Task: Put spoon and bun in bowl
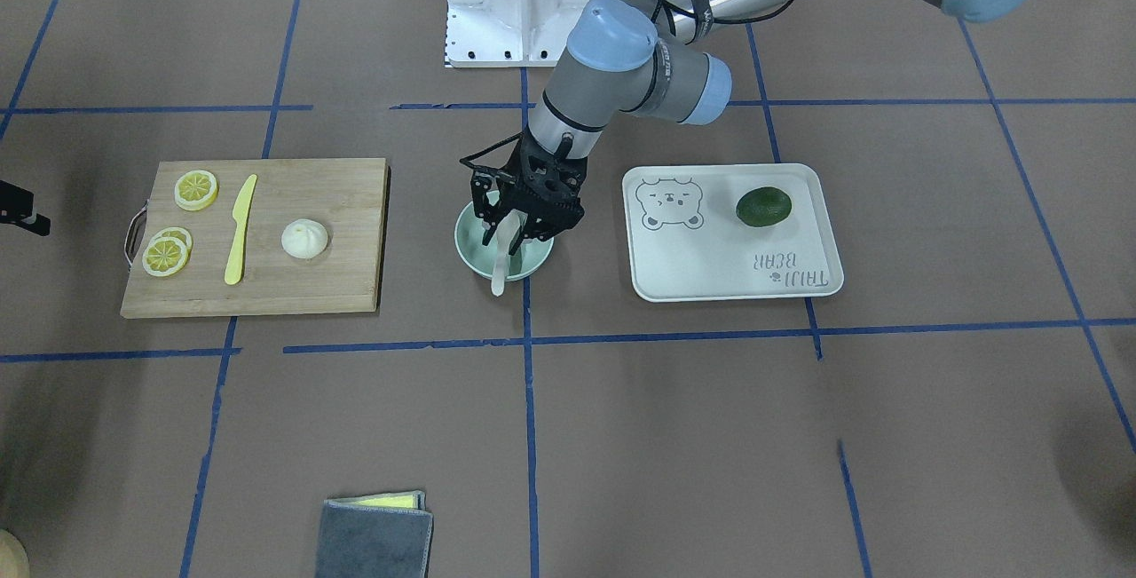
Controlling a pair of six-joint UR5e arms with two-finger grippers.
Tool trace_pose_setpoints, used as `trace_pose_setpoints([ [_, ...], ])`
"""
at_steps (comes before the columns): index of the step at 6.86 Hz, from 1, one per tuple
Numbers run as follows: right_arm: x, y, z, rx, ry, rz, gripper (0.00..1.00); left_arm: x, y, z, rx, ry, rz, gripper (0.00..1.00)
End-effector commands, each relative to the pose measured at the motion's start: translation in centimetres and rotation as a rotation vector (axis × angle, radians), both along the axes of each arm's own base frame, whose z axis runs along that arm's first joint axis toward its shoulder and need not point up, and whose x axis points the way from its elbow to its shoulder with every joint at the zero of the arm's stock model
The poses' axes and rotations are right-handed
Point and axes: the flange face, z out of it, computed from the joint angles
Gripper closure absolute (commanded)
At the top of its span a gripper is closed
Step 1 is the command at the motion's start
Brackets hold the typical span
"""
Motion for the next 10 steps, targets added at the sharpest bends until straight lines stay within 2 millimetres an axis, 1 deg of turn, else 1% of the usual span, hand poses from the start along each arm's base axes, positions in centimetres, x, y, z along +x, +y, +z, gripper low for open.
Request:
trace_pose_setpoints([
  [1,-6.4,1.6,-4.4,-0.095,-0.044,0.050,0.00,-3.1,-3.1,1.8,0.009,-0.010,-0.049,0.03],
  [2,-9.7,2.9,-6.6,-0.147,-0.103,0.108,0.00,-6.3,-4.2,4.2,0.010,-0.029,-0.005,0.05],
  [3,-14.2,3.6,-9.8,-0.194,-0.136,0.187,0.00,-10.4,-4.7,5.8,0.050,-0.037,0.007,0.05],
  [4,-19.7,4.2,-13.7,-0.213,-0.141,0.223,0.00,-13.0,-4.6,6.8,0.078,-0.034,0.047,0.06],
  [5,-23.7,5.1,-15.6,-0.166,-0.125,0.262,0.00,-15.2,-5.2,7.1,0.060,-0.018,0.084,0.06],
  [6,-25.1,5.6,-14.4,-0.142,-0.065,0.305,0.00,-16.0,-4.7,7.9,0.054,-0.018,0.085,0.06],
  [7,-26.0,6.5,-13.7,-0.121,-0.038,0.298,0.00,-16.0,-4.6,7.9,0.052,-0.016,0.086,0.05],
  [8,-27.4,7.5,-12.8,-0.101,0.003,0.309,0.00,-15.9,-4.6,7.9,0.047,-0.016,0.084,0.05],
  [9,-28.4,8.1,-12.4,-0.092,0.039,0.316,0.08,-15.9,-4.5,8.0,0.047,-0.016,0.084,0.05],
  [10,-28.0,8.1,-12.9,-0.087,0.031,0.318,0.42,-15.9,-4.6,7.9,0.048,-0.015,0.084,0.05],
])
